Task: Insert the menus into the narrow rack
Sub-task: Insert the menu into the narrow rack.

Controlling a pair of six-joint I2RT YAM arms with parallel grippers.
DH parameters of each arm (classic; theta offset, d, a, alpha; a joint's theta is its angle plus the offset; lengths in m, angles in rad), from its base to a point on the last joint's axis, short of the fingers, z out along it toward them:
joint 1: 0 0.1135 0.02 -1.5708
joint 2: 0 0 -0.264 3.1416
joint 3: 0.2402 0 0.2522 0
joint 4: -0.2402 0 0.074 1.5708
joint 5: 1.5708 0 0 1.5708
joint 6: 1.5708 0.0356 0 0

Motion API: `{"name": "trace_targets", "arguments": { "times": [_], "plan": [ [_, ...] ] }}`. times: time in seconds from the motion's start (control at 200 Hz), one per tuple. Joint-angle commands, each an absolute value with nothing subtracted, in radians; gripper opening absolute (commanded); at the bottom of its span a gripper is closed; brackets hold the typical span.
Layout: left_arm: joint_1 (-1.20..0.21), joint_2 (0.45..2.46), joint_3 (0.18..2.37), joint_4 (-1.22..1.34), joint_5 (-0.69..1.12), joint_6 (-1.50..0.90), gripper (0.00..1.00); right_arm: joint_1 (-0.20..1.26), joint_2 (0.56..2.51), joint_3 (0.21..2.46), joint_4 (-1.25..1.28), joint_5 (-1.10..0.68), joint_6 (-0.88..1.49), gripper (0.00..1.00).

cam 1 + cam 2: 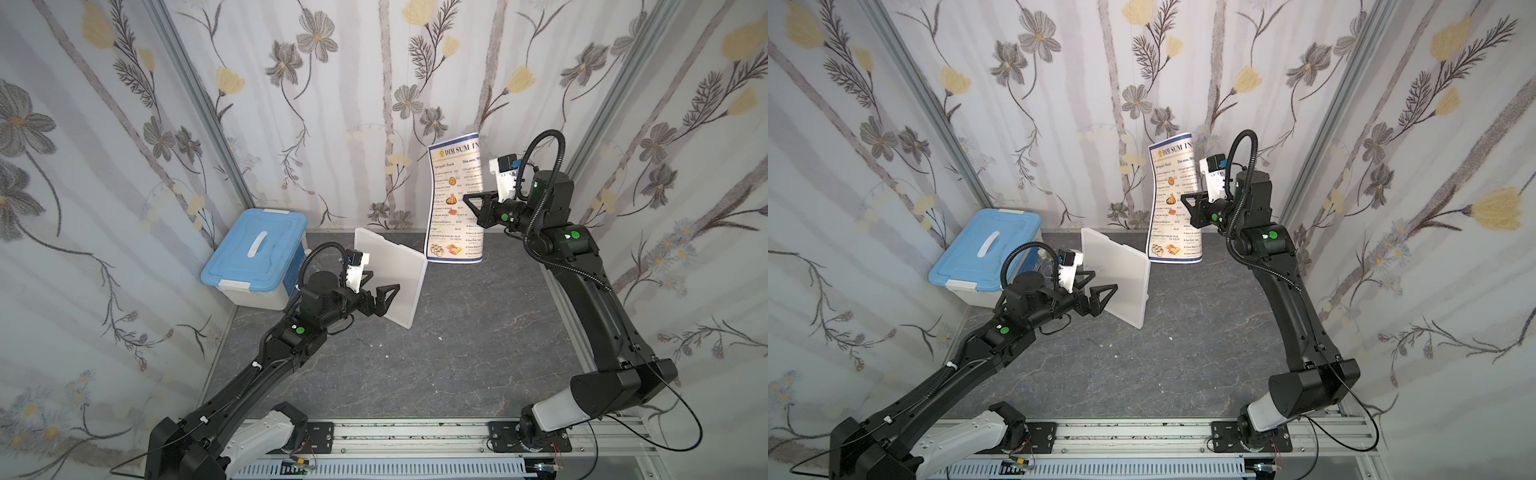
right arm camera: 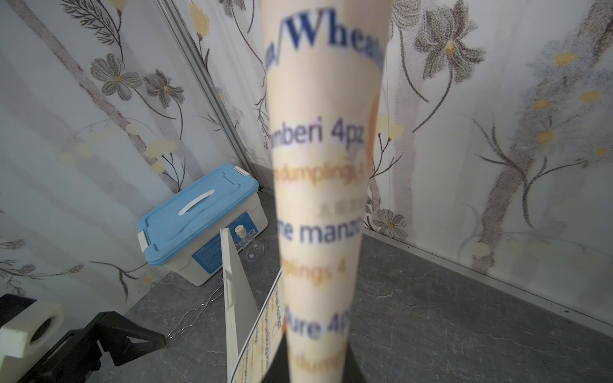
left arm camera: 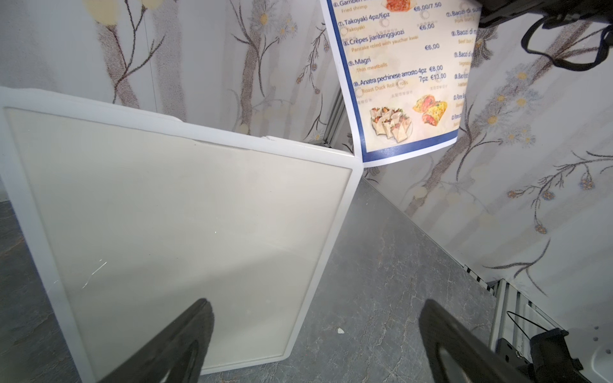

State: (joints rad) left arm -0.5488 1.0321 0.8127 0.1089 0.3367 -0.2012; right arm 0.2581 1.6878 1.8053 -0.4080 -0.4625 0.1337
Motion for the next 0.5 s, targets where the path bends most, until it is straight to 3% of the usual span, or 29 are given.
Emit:
{"name": "trace_targets", "arguments": {
  "times": [0.0,0.495],
  "plan": [
    [-0.546,1.031,0.818,0.147,0.341,-0.178,1.00,0.258,1.689,1.801,-0.365,-0.490,0.129,0.11],
    [-0.538,1.028,0.816,0.152,0.349,-0.190,1.00,0.252,1.647,1.722,-0.310,-0.431,0.134,0.11]
  ]
}}
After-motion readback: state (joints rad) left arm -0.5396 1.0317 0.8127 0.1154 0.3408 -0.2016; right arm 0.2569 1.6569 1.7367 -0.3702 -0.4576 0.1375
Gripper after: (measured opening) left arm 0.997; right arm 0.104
